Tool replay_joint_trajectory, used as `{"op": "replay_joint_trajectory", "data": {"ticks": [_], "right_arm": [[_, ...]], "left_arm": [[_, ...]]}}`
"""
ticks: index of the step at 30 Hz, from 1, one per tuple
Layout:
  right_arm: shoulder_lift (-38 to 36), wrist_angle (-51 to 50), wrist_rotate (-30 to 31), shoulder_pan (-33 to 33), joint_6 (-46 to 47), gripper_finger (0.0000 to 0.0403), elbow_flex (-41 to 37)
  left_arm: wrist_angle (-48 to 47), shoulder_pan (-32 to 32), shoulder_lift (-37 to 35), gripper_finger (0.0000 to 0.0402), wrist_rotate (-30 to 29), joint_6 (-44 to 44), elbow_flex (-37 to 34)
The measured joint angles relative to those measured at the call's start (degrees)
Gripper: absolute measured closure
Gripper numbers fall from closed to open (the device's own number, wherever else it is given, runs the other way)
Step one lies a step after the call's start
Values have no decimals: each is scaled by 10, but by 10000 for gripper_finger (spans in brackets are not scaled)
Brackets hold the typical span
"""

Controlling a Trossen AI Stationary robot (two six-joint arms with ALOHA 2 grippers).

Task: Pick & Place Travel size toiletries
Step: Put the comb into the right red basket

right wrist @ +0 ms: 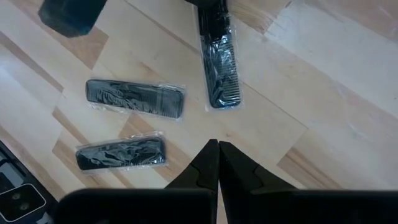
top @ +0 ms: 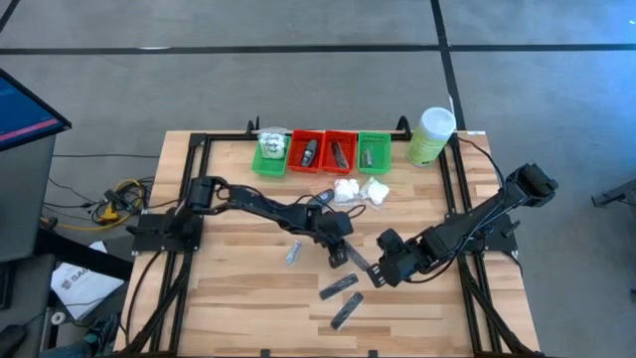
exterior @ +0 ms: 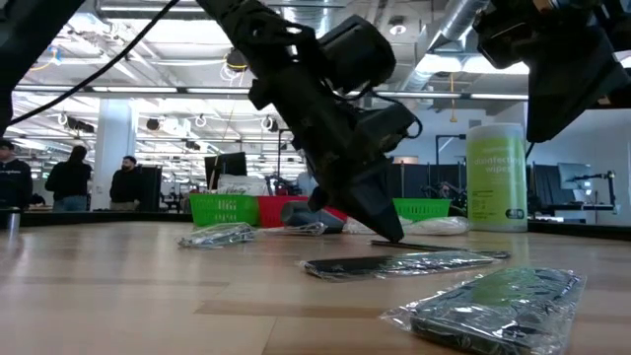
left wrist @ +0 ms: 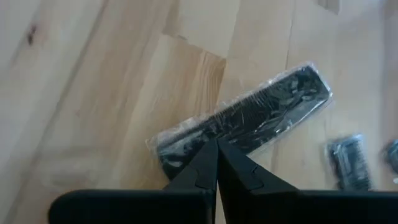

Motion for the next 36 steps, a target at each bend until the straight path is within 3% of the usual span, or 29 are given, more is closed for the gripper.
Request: {"op": "replay_joint_trajectory", "data": {"ticks": [9, 17, 22, 31, 36], "right_arm": [[0, 1, 1, -4, -2, 403, 0], [0, 17, 6, -18, -17, 403, 0], [0, 51, 42, -27, -17, 403, 0], [8, 125, 138, -53, -3, 403, -1], [12, 310, 148, -67, 18, 403, -65]], "left_arm": [[-96, 1, -39, 401, -109, 140, -6], [-112, 16, -73, 401, -110, 248, -50], [-58, 4, -128, 401, -101, 226, -98], [12, 8, -219, 401, -84, 89, -191], [42, 28, -215, 401, -78, 67, -228]]}}
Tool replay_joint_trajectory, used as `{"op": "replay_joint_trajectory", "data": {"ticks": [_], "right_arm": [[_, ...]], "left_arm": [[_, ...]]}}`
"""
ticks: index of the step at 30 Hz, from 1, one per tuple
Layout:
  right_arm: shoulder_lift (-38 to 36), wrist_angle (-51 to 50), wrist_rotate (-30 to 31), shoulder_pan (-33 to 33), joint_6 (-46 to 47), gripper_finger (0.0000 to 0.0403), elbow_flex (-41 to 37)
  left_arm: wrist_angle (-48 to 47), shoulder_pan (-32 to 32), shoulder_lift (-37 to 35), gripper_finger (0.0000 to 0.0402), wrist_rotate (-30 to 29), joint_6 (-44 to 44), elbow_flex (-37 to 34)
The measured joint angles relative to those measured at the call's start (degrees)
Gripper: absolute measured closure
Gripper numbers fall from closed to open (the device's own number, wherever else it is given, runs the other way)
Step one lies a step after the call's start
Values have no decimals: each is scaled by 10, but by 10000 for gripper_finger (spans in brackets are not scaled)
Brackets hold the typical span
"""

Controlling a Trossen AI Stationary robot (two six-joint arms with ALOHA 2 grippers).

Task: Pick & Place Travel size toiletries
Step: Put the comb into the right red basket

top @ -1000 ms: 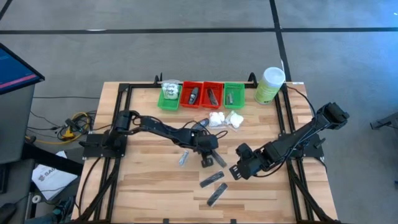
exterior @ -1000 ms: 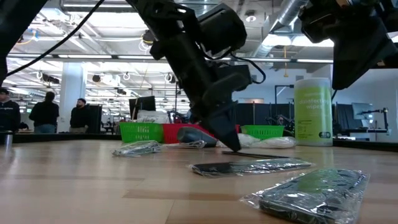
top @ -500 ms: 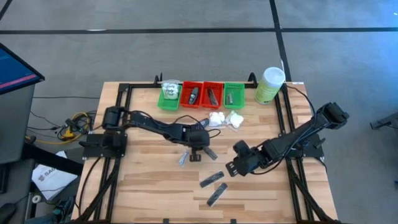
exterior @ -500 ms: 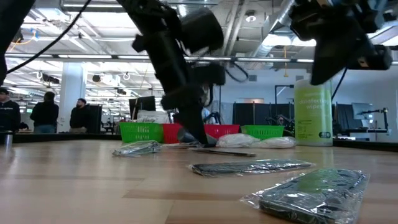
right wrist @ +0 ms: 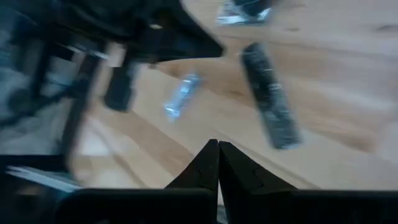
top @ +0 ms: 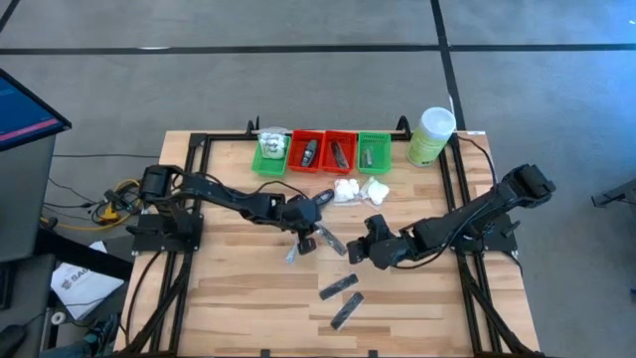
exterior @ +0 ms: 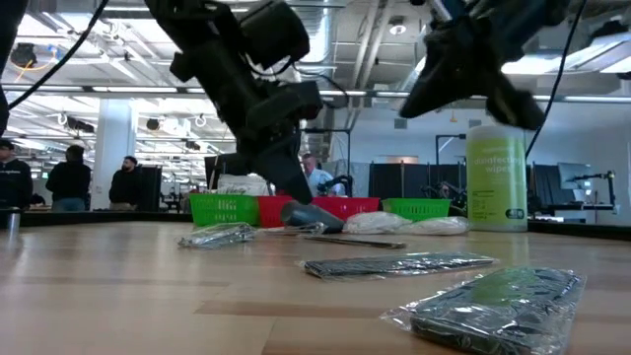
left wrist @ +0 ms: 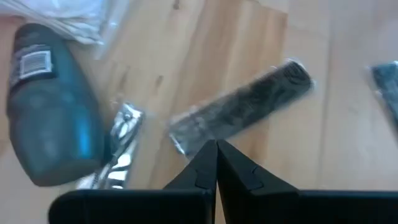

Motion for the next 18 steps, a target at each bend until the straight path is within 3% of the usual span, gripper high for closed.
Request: {"op": "replay_joint_trajectory", "data": {"ticks": [4, 10, 18], "right_arm": [[0, 93, -35, -13, 14, 403, -65], [0, 71, -86, -36, 14, 403, -79], [0, 68, -99, -53, -5, 403, -65]], "left_arm": [[26, 17, 18, 401, 15, 2, -1], [37, 27, 42, 401, 28, -1, 0], [41, 12, 73, 402, 41, -32, 4]]}}
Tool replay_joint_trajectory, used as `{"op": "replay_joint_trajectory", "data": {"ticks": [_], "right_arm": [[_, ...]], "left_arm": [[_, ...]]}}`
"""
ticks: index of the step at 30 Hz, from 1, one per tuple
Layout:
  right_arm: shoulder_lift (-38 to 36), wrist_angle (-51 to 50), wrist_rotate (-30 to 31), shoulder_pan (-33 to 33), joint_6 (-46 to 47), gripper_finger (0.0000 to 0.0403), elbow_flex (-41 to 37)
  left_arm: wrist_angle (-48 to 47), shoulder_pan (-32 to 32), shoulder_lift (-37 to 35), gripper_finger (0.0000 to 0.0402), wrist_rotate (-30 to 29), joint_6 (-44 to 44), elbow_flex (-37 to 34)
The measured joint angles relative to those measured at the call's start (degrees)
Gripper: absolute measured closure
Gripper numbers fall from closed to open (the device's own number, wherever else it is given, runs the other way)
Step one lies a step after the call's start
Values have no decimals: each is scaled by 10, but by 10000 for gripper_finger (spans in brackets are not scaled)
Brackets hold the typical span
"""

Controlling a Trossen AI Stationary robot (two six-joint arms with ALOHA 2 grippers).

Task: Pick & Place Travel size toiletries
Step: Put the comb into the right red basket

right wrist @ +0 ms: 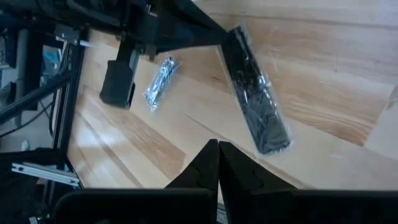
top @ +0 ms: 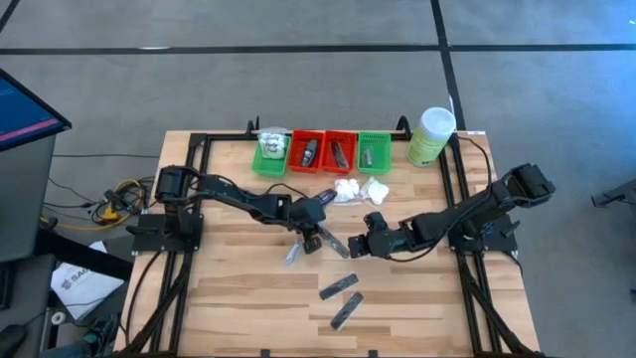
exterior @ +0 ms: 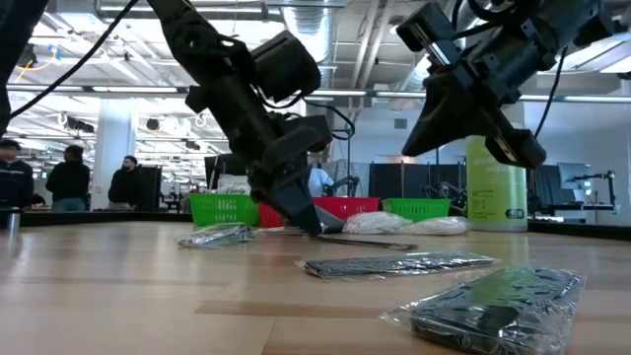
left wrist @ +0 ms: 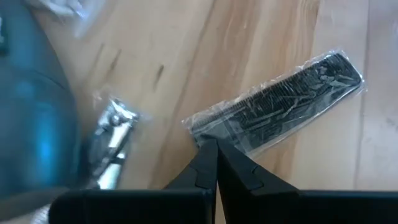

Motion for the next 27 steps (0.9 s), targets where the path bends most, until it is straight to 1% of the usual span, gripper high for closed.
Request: {"op": "replay_joint_trajectory", "data": {"ticks": [3, 7, 9, 12, 14, 18, 21, 24, 27], "right_arm": [[0, -8, -24, -7, -18, 403, 0], [0, -30, -30, -9, -19, 403, 0], [0, -32, -34, -12, -22, 403, 0], [0, -32, -35, -16, -43, 403, 0], [0, -31, -39, -21, -68, 403, 0], [0, -9, -80, -33, -165, 403, 0], [1, -6, -110, -39, -254, 403, 0], [1, -11, -114, -39, -322, 403, 0], [1, -8, -113, -41, -365, 403, 0]], "left_arm": [[-17, -13, -8, 401, -12, -59, -1], [-64, -42, -28, 401, -61, -163, -3], [-83, -57, -37, 401, -76, -219, -5], [-85, -82, -50, 401, -95, -281, -5], [-83, -97, -57, 401, -109, -308, -5], [-64, -125, -65, 401, -145, -319, -5], [-47, -136, -66, 401, -147, -274, -5], [-47, -136, -66, 401, -145, -216, -5], [-46, -124, -66, 401, -137, -211, -5]]}}
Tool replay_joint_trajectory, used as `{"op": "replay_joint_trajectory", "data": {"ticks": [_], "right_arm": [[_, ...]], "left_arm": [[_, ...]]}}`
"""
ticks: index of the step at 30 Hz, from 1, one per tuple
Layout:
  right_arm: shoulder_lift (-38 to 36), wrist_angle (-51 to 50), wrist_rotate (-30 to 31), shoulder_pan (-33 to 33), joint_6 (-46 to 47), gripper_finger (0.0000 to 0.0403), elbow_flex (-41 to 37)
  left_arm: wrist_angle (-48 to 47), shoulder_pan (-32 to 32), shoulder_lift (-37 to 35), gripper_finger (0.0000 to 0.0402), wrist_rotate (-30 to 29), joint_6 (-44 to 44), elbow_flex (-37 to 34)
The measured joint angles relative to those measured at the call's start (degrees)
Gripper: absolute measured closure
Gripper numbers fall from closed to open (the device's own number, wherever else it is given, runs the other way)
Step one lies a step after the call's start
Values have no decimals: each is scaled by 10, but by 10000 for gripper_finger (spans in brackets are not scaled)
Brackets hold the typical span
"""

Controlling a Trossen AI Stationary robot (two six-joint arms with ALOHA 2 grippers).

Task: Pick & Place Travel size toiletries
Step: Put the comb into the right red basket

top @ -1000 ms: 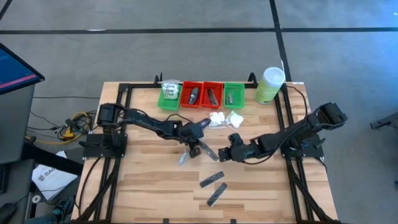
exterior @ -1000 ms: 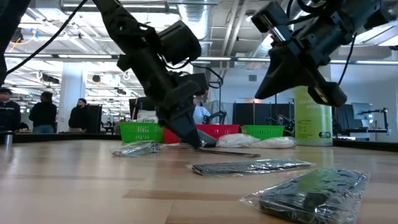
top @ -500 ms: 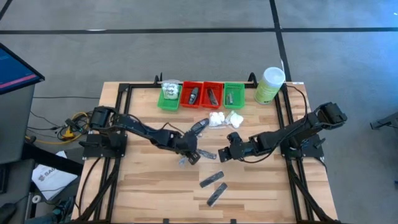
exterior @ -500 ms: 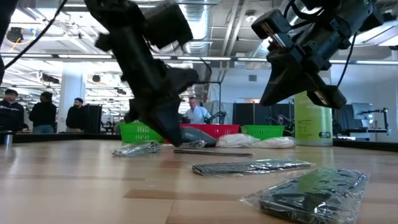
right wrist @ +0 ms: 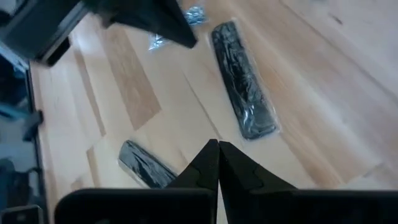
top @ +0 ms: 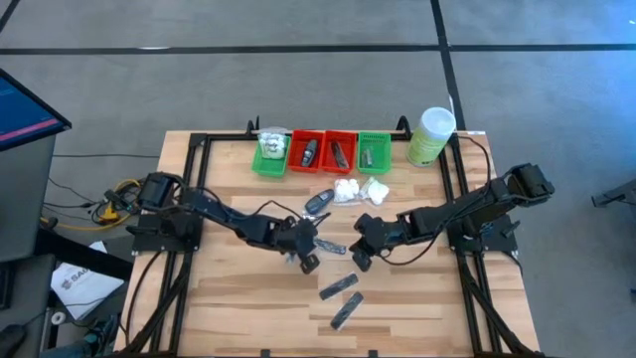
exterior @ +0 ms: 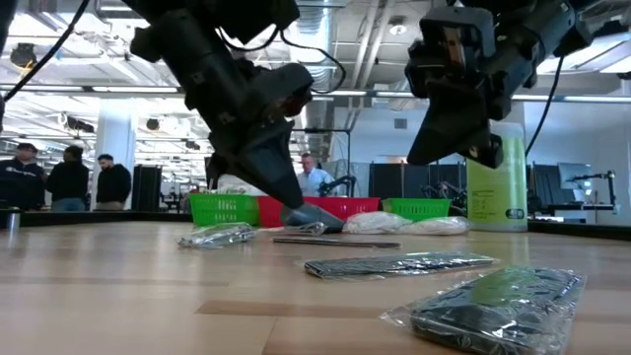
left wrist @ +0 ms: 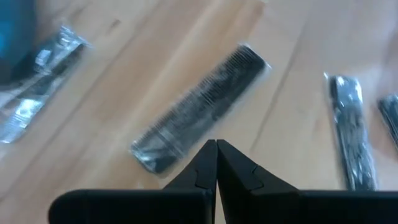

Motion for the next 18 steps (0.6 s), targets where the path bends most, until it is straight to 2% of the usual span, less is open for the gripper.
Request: {"op": "replay_joint_trajectory", "data": {"ticks": [2, 7, 10, 14, 18], "right_arm": [[0, -2, 0, -6, -27, 403, 0], [0, -12, 2, -44, -15, 403, 0], [0, -7, -10, -68, -63, 391, 0], [0, 1, -81, -100, -99, 343, 0], [0, 0, -102, -106, -133, 275, 0]], "left_arm": [[1, 9, 1, 401, 3, -7, 0], [2, 34, 10, 401, 9, -24, 0], [3, 47, 10, 401, 27, -24, 0], [5, 47, 10, 401, 62, -38, 0], [10, 33, 10, 401, 57, -55, -10]]}}
